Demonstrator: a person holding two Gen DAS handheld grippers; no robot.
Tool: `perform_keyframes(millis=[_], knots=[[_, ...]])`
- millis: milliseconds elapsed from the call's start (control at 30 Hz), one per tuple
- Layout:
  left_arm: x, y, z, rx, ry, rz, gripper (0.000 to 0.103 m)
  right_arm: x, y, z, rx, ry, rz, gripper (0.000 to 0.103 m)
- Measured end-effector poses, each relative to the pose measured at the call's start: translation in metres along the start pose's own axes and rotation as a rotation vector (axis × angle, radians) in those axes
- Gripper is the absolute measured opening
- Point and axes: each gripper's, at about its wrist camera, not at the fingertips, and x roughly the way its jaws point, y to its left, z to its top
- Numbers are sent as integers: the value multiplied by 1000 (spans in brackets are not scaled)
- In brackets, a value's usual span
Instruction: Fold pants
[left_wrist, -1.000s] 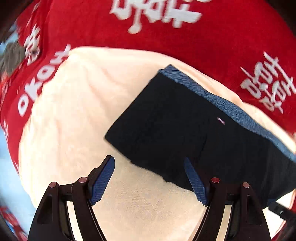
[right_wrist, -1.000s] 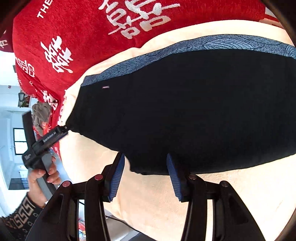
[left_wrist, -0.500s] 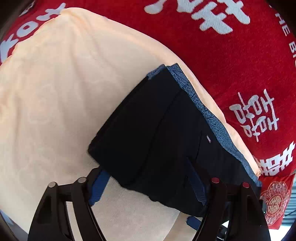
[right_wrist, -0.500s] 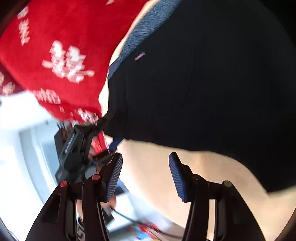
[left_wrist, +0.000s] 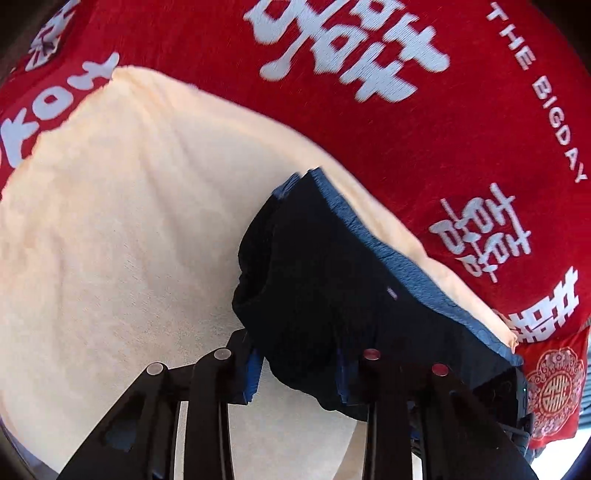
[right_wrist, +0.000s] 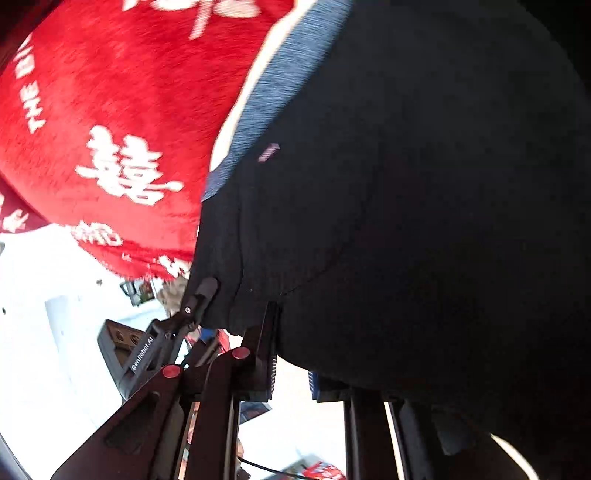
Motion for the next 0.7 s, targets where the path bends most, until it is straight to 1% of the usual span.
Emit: perform_keyframes(millis=[67,133,167,200,233,267,300,333,367,400,433,500,533,600,700], knots=[[-14,2,-5,-13,-14,-12,33,2,7,-5,-33,12,-17,14],[-17,9,-13,-4,-15,8,33,14,7,-8,-63,37,-65,14],[-9,16,-18,-1,5,43,33,21,2,-8,-65,53,-93,14],[3,24,-23,-11,39,76,33,31,-7,-7,-64,77,-127,17],[13,29,-26,-21,61,92,34,41,-15,-6,-56,105,-159,19],[20,34,-30,-33,69,110,38,47,-22,-5,-33,124,-147,23],[18,33,-31,-31,48,106,39,45,-23,-5,-22,122,-120,24],[15,27,-32,-15,34,135,49,43,-20,-7,-36,141,-119,27],[11,22,-33,10,22,187,63,40,-14,-12,-78,157,-135,41],[6,14,-35,45,15,230,66,36,-8,-17,-119,166,-145,54],[3,9,-37,71,18,236,66,31,-2,-23,-156,178,-146,56],[-4,-1,-42,102,40,233,66,18,7,-35,-206,204,-153,56],[-9,-8,-47,116,49,243,66,9,11,-39,-227,204,-157,56],[-17,-23,-54,155,62,257,66,-12,19,-42,-273,184,-176,56],[-18,-60,-68,237,87,267,66,-45,27,-36,-307,124,-220,56]])
